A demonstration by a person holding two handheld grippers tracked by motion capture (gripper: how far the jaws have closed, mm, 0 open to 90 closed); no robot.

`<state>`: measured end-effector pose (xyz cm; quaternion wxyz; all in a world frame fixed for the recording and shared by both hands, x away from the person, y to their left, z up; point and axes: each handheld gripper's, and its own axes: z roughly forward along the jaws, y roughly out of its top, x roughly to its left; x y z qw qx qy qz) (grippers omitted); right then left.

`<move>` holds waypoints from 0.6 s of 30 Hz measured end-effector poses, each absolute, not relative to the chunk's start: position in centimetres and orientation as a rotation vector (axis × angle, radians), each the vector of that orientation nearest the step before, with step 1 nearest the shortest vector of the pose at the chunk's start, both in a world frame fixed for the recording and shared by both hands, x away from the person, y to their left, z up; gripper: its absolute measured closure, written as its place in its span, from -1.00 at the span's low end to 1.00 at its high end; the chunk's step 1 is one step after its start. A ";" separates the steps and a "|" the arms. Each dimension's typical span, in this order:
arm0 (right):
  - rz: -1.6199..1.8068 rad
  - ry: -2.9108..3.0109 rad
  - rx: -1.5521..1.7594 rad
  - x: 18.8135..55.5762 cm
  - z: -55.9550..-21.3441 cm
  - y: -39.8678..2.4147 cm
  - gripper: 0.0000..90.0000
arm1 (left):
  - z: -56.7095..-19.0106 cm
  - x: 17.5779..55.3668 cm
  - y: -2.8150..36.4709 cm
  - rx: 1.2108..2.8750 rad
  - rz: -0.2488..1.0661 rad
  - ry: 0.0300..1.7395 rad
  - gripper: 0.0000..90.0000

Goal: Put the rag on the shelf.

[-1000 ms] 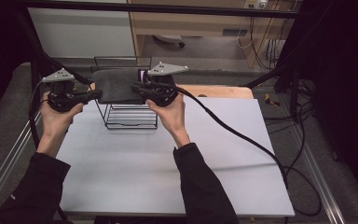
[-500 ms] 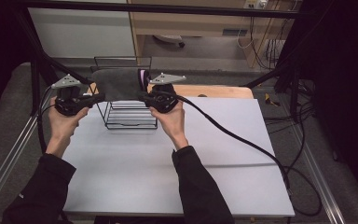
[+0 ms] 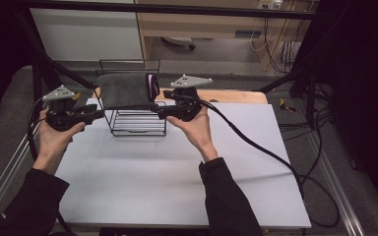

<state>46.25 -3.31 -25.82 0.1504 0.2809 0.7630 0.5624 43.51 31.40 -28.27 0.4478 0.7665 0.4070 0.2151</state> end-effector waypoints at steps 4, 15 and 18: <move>1.571 2.211 0.829 45.9 -25.9 -5.0 -0.56 | -29.2 42.9 31.2 1.915 0.493 1.002 -0.09; 1.481 2.254 0.913 44.4 -28.0 -10.2 -0.82 | -32.9 41.5 30.2 1.947 0.427 0.983 -0.70; 1.475 2.259 0.938 43.9 -29.0 -11.6 -0.87 | -33.6 41.1 29.7 1.964 0.426 0.973 -0.78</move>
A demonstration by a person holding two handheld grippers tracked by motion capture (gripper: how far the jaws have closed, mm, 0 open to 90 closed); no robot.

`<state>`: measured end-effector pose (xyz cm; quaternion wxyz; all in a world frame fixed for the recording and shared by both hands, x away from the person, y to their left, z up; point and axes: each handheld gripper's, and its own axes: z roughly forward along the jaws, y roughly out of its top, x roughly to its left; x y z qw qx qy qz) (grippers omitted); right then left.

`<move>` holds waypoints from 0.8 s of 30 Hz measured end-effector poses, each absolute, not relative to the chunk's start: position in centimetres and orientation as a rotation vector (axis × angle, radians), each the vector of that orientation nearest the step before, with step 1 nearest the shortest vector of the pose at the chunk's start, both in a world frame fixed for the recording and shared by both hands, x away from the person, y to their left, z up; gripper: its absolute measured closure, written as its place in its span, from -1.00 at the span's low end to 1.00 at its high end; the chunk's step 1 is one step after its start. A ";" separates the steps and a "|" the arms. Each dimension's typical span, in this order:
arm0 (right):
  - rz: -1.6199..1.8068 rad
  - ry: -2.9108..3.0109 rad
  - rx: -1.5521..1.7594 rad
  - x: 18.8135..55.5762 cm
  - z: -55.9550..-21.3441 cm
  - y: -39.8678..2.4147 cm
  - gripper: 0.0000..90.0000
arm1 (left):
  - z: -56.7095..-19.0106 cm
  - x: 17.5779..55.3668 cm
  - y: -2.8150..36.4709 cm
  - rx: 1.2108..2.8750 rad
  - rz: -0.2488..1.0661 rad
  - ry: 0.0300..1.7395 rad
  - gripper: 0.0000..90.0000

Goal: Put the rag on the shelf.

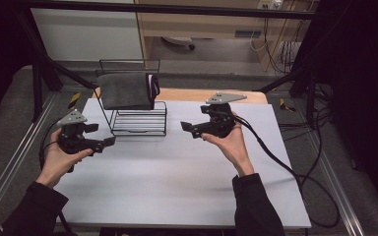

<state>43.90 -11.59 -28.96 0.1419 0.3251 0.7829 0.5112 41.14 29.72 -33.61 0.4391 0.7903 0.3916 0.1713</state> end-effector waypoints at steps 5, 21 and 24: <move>1.465 2.256 0.979 43.0 -30.8 -13.8 -0.92 | -34.8 40.6 28.8 1.971 0.411 0.958 -0.84; 1.420 2.289 1.072 40.0 -38.6 -19.9 -0.98 | -40.3 38.5 26.9 2.010 0.394 0.898 -0.82; 1.415 2.291 1.094 39.5 -39.9 -21.1 -0.98 | -41.1 38.2 27.0 2.010 0.390 0.884 -0.80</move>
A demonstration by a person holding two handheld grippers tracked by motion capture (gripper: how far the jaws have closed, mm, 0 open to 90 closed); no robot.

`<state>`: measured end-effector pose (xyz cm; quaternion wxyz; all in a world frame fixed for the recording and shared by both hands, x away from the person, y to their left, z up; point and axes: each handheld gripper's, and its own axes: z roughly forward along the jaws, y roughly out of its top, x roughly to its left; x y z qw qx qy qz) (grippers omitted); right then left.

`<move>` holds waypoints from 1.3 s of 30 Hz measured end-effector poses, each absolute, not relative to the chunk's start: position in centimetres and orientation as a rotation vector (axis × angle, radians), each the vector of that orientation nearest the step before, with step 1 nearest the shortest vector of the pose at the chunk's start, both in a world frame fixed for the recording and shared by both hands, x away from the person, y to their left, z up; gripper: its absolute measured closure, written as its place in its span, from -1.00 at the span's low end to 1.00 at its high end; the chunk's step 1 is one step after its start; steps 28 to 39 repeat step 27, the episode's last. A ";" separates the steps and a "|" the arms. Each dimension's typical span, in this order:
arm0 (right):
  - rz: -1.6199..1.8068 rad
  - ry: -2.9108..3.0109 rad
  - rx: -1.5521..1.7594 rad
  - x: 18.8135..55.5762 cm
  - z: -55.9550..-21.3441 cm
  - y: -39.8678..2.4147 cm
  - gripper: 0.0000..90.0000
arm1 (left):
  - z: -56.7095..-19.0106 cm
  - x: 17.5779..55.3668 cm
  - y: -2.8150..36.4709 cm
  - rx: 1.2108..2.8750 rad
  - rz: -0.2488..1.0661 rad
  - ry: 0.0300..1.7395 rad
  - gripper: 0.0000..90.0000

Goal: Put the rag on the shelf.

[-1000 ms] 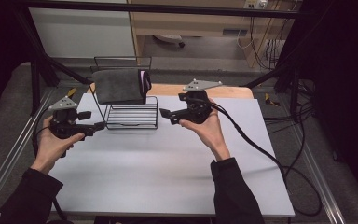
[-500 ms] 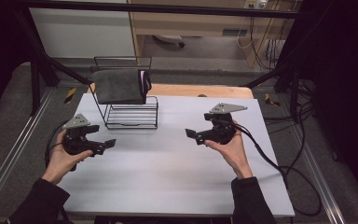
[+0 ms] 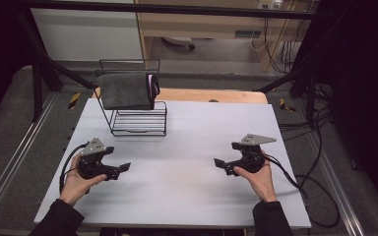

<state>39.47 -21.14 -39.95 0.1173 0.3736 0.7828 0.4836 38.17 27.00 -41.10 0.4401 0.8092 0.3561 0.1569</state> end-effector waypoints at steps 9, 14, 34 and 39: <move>1.383 2.301 1.174 37.8 -43.5 -24.5 -0.98 | -43.0 37.6 27.4 2.044 0.387 0.878 -0.80; 1.383 2.313 1.198 37.1 -44.6 -25.9 -0.98 | -43.4 37.3 27.8 2.035 0.383 0.893 -0.80; 1.364 2.326 1.206 36.4 -45.1 -26.6 -0.98 | -44.1 36.8 29.2 2.025 0.367 0.922 -0.79; 1.364 2.326 1.206 36.4 -45.1 -26.6 -0.98 | -44.1 36.8 29.2 2.025 0.367 0.922 -0.79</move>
